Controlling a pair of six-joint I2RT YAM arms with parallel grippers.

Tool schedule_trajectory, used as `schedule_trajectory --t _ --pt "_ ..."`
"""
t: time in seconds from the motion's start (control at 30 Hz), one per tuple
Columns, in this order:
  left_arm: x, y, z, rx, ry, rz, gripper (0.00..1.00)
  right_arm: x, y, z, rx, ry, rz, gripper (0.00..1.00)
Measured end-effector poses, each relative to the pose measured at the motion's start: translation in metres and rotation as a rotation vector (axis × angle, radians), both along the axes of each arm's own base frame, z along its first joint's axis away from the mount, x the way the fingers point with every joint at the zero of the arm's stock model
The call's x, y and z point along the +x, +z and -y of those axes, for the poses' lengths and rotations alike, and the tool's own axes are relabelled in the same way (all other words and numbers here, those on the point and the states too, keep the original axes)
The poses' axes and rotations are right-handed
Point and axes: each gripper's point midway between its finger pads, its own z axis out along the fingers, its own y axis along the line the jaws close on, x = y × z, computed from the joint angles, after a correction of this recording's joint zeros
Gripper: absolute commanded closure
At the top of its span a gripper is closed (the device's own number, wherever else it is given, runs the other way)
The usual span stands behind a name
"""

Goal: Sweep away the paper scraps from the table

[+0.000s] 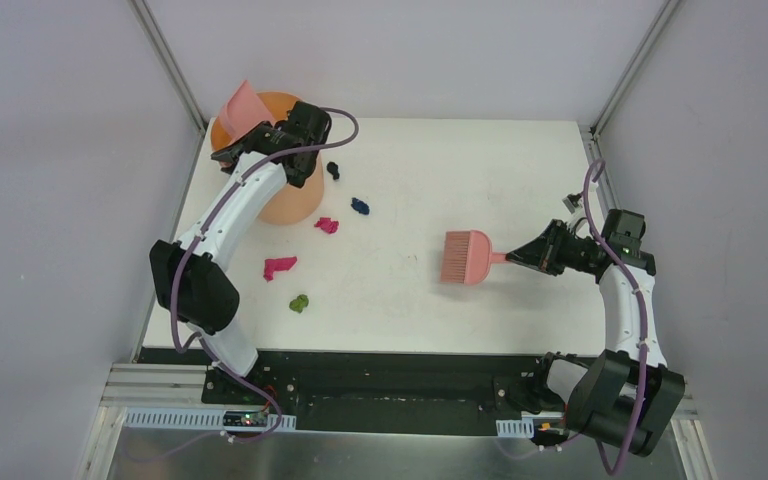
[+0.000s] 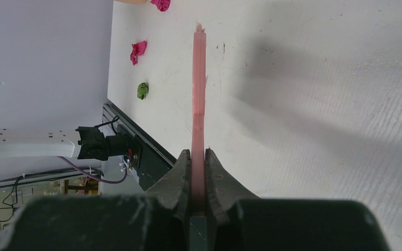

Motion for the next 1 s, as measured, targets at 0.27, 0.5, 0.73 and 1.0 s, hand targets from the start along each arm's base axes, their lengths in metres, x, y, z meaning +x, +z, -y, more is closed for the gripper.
schedule_trajectory --t 0.27,0.5,0.73,1.0 --pt "0.002 0.010 0.007 -0.005 -0.037 0.036 1.00 0.000 0.000 0.000 0.000 0.000 0.000 1.00" --pt "0.000 -0.003 0.006 0.015 -0.047 -0.009 1.00 0.000 0.000 0.001 0.000 -0.004 0.000 1.00" --pt "-0.002 -0.004 0.000 0.019 -0.037 -0.005 1.00 0.000 0.000 0.001 0.000 -0.004 0.000 1.00" --pt "-0.006 0.001 -0.005 0.016 -0.023 0.023 1.00 0.000 0.001 0.001 -0.002 -0.005 0.006 1.00"
